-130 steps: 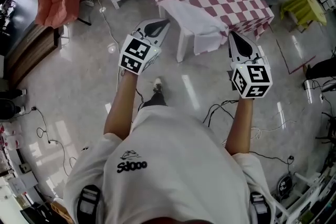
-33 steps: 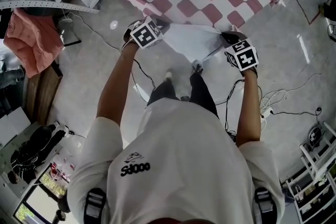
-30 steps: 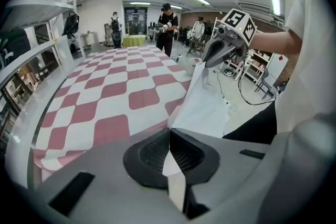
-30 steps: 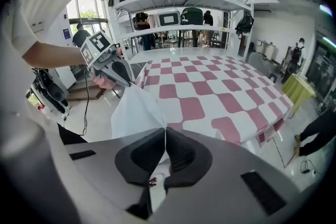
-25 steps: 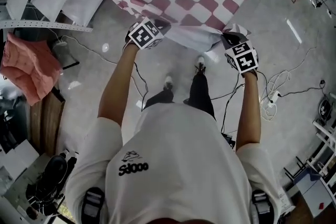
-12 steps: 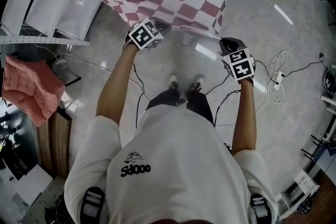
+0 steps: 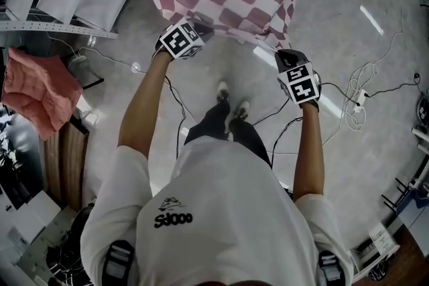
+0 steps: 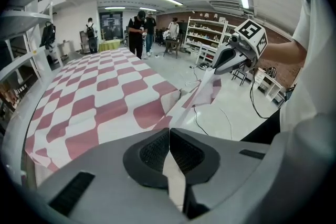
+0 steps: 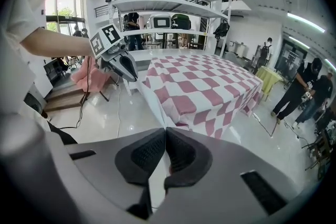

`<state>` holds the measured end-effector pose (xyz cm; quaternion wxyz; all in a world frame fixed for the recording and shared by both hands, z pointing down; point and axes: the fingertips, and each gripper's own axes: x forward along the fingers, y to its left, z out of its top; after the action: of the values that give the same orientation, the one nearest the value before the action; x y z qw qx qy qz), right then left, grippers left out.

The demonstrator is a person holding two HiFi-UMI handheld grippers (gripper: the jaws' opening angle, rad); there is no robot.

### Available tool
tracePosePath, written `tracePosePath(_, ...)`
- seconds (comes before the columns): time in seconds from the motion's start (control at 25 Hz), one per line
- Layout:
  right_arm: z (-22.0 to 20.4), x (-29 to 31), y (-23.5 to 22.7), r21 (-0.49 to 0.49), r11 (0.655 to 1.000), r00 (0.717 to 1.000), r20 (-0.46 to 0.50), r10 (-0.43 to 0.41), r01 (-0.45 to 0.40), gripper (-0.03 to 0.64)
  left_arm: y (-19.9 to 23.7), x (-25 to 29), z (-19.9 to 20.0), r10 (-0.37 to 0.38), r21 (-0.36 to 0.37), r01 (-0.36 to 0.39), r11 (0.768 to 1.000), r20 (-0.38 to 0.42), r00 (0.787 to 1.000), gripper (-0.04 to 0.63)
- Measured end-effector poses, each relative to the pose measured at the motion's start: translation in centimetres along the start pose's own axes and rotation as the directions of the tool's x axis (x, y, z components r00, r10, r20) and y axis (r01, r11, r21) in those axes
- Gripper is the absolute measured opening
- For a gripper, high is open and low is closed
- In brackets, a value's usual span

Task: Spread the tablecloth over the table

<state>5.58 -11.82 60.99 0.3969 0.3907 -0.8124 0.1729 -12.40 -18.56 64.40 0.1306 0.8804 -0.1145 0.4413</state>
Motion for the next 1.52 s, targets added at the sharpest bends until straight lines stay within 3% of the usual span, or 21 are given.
tracePosePath(0.32,-4.1,1.0,3.9,-0.047,0.997,0.998,-0.042,0.055,-0.057,0.026,-2.4,1.4,-3.5,0.070,-0.070,-0.072,0.995,-0.036,0.997,0.031)
tracePosePath(0.52,-8.2,3.1,6.1,-0.017,0.996,0.992,-0.091,0.082,-0.084,0.026,-3.7,4.6,-6.7,0.025,-0.164,-0.029,0.986,-0.027,0.999,0.032)
tracePosePath(0.64,-10.4,5.0,6.5,-0.003,0.996,0.990,-0.113,0.089,-0.090,0.026,-4.1,7.2,-8.8,-0.003,-0.161,-0.004,0.987,-0.044,0.999,0.032)
tracePosePath(0.92,-15.4,11.5,7.6,0.009,0.995,0.981,-0.166,0.104,-0.104,0.027,-2.3,13.4,-13.3,0.006,-0.156,-0.018,0.988,-0.077,0.997,0.032)
tracePosePath(1.08,-18.0,15.7,7.6,0.013,0.996,0.983,-0.163,0.088,-0.087,0.026,-0.4,17.0,-14.8,0.022,-0.165,-0.025,0.986,-0.016,1.000,0.032)
tracePosePath(1.32,-18.8,20.2,3.8,0.052,0.997,0.995,-0.088,-0.054,0.059,0.034,2.6,21.1,-13.8,0.080,-0.171,-0.057,0.984,0.129,0.988,0.032)
tracePosePath(1.4,-19.0,21.0,2.9,0.062,0.995,0.994,-0.083,-0.075,0.080,0.111,2.8,22.2,-13.4,0.082,-0.158,-0.059,0.986,0.140,0.987,0.048)
tracePosePath(1.48,-19.2,21.1,2.5,0.082,0.993,0.993,-0.086,-0.077,0.084,0.227,2.1,23.1,-13.5,0.053,-0.145,-0.036,0.989,0.118,0.992,0.225)
tracePosePath(1.52,-19.2,20.8,2.3,0.090,0.992,0.993,-0.089,-0.075,0.083,0.250,1.6,23.3,-13.6,0.037,-0.134,-0.023,0.991,0.103,0.994,0.235)
